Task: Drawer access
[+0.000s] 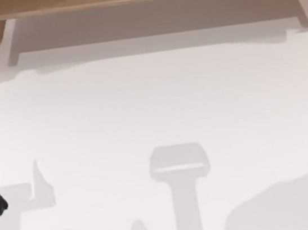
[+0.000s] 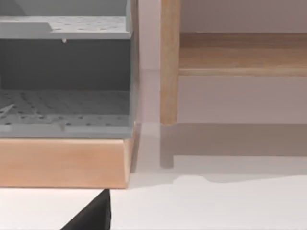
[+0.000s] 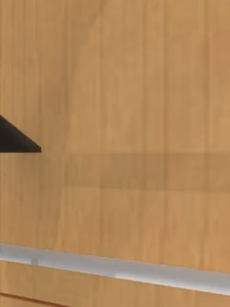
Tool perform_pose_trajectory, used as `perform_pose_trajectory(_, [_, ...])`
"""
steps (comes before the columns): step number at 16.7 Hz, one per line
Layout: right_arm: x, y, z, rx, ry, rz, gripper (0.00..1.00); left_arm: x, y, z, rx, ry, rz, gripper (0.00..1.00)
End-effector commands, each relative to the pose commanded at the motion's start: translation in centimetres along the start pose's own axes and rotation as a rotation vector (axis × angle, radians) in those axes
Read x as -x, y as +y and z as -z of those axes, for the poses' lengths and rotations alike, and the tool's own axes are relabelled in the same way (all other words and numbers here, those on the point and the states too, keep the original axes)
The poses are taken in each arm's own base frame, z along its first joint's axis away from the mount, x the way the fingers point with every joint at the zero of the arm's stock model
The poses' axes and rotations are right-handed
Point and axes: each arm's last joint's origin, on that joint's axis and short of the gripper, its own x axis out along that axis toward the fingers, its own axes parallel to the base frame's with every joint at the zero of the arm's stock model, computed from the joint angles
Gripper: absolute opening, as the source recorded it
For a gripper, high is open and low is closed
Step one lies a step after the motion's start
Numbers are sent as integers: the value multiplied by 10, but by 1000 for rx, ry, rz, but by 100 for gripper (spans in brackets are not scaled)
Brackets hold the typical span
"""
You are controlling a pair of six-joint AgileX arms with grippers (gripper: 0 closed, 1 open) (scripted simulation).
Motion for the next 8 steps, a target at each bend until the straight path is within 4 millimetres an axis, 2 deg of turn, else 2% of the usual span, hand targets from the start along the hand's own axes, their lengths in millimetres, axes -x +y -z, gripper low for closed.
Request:
perform_pose_trajectory(7, [0, 0, 0, 0, 0, 0, 2, 0, 0, 0, 0, 0, 0, 100])
perform_pose_trajectory(8, [0, 0, 0, 0, 0, 0, 0, 0, 0, 0, 0, 0, 0, 100])
